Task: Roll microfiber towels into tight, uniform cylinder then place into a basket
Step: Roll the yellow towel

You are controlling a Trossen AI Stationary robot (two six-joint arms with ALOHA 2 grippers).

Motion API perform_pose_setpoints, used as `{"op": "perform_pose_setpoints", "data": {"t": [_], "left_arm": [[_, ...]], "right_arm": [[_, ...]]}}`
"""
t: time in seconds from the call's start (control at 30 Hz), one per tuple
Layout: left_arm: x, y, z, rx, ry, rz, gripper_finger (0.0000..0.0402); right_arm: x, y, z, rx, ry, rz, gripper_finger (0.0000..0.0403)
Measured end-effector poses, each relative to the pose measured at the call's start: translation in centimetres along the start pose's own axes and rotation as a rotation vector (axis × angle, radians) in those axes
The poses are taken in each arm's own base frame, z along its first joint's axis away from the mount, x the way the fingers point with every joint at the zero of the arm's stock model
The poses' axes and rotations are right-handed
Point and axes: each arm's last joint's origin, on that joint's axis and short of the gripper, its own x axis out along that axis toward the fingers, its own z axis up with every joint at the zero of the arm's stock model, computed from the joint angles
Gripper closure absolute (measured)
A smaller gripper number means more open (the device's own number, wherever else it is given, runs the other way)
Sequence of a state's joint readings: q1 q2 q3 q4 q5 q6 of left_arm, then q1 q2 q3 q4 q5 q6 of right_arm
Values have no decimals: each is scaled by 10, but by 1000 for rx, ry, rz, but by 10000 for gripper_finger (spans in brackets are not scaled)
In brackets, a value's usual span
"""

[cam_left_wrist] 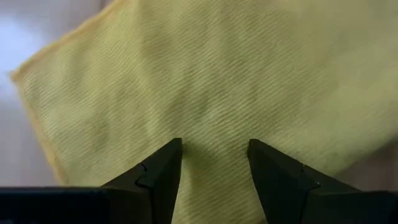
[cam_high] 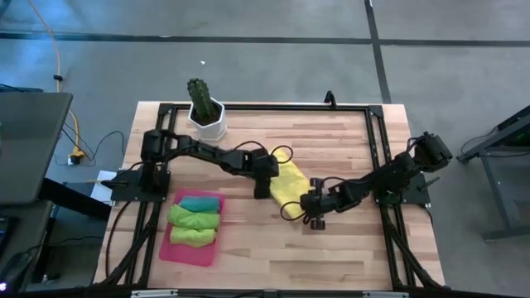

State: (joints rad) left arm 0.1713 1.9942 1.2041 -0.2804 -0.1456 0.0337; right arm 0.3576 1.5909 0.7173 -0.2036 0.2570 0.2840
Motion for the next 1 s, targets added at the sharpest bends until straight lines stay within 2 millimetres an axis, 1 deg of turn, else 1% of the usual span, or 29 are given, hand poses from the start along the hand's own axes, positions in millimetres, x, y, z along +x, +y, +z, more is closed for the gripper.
{"op": "perform_pose_setpoints", "data": {"t": [0.13, 0.27, 0.37, 0.43, 0.5, 0.57, 0.7, 0.77, 0.87, 0.93, 1.0], "left_arm": [[0, 14, -5, 125, 66, 137, 227], [3, 36, -4, 213, 73, 260, 227], [4, 49, -1, 172, 34, 303, 227], [-1, 50, 0, 138, 20, 268, 227], [-8, 44, 5, 118, -29, 210, 230], [-17, 33, 9, 117, -60, 134, 236], [-33, -1, 13, 177, -100, -25, 251], [-38, -20, 15, 223, -124, -61, 259], [-41, -43, 13, 274, -127, -93, 265], [-36, -55, 11, 312, -119, -100, 266], [-30, -63, 5, 334, -81, -77, 266]], "right_arm": [[-1, 2, 6, 11, -51, 15, 269], [-4, 4, 16, -24, -83, 22, 269], [-8, 4, 21, -59, -68, 17, 269], [-9, 4, 21, -84, -26, 6, 269], [-10, 2, 17, -119, 26, -8, 269], [-10, 0, 15, -152, 48, -39, 269], [-10, -2, 14, -289, 58, -76, 269], [-10, -2, 14, -362, 58, -79, 269], [-8, -5, 15, -470, 57, -80, 269], [-4, -9, 15, -515, 81, -86, 269], [1, -13, 14, -517, 99, -97, 269]]}}
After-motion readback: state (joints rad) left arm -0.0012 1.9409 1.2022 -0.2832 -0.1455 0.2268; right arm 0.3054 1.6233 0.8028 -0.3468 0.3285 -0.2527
